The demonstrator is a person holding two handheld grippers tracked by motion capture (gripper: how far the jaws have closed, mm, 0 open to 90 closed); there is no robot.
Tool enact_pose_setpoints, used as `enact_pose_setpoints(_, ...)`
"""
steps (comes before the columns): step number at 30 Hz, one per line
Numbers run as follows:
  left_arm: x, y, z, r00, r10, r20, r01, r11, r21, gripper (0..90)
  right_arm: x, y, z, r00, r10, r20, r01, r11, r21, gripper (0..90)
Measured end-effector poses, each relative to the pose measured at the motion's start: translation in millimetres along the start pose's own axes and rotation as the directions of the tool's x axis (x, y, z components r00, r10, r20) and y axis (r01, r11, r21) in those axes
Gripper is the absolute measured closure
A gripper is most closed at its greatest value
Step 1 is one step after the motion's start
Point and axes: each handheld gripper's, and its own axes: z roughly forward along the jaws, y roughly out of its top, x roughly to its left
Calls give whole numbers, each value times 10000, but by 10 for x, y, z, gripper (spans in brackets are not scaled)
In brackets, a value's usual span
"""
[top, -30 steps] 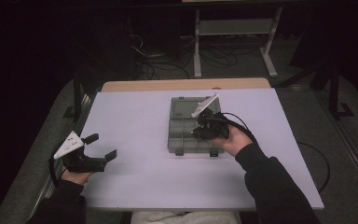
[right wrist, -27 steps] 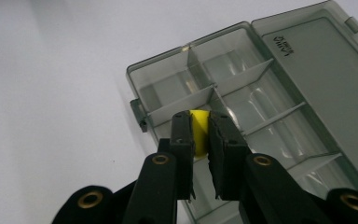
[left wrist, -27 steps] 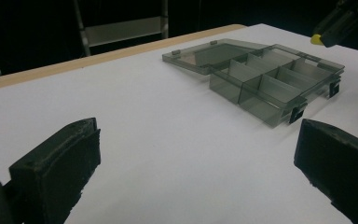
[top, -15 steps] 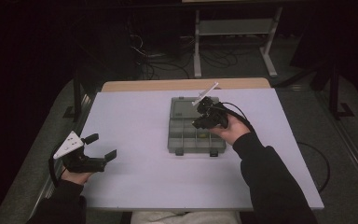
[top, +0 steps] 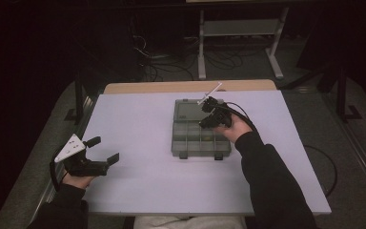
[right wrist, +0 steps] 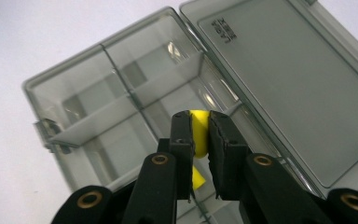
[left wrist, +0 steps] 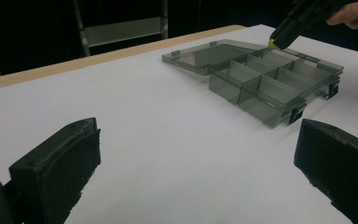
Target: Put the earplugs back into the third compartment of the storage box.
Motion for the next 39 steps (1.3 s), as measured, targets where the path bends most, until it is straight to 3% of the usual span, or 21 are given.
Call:
enact_pose_setpoints(5, 2, 0, 1, 10000, -2, 10, 2, 10000, 7, 0, -36, -14, 70, 9997, 77, 226, -83, 9996, 262, 786)
enact_pose_setpoints(7, 0, 0, 2, 10000, -13, 17, 13, 10000, 7, 0, -56, -21, 125, 9984, 119, 554, -151, 9982, 585, 784)
enact_pose_setpoints(14, 3, 0, 1, 10000, -11, 21, 11, 10000, 10, 0, -63, -30, 252, 9983, 205, 552, -267, 9930, 1149, 778)
enact_pose_setpoints(18, 3, 0, -1, 10000, -7, 21, 7, 10000, 8, 0, -62, -27, 291, 9965, 249, 800, -349, 9914, 1259, 701)
enact_pose_setpoints(24, 3, -1, 2, 10000, -16, 17, 16, 10000, 17, 0, -117, -46, 161, 9932, 1041, 513, -1066, 9932, 471, 449)
enact_pose_setpoints(25, 1, -1, 1, 10000, -11, 15, 11, 10000, 17, 0, -117, -46, 161, 9932, 1041, 513, -1066, 9932, 471, 449)
enact_pose_setpoints(27, -3, -2, -1, 10000, -10, 5, 10, 10000, 16, 0, -128, -49, 94, 9921, 1255, 90, -1257, 9917, 259, 281)
enact_pose_setpoints(31, -3, -2, -2, 10000, -5, 8, 5, 10000, -2, 0, -103, -59, 42, 9957, 931, -1, -931, 9955, 148, 208)
enact_pose_setpoints(33, -3, -2, 0, 10000, -5, 10, 5, 10000, 15, 0, -92, -74, -19, 9952, 974, -129, -978, 9947, -321, 155)
enact_pose_setpoints(39, -3, -2, -1, 10000, -8, 2, 8, 10000, 17, 0, -48, -117, -135, 9955, 942, -7, -939, 9916, -892, 54)
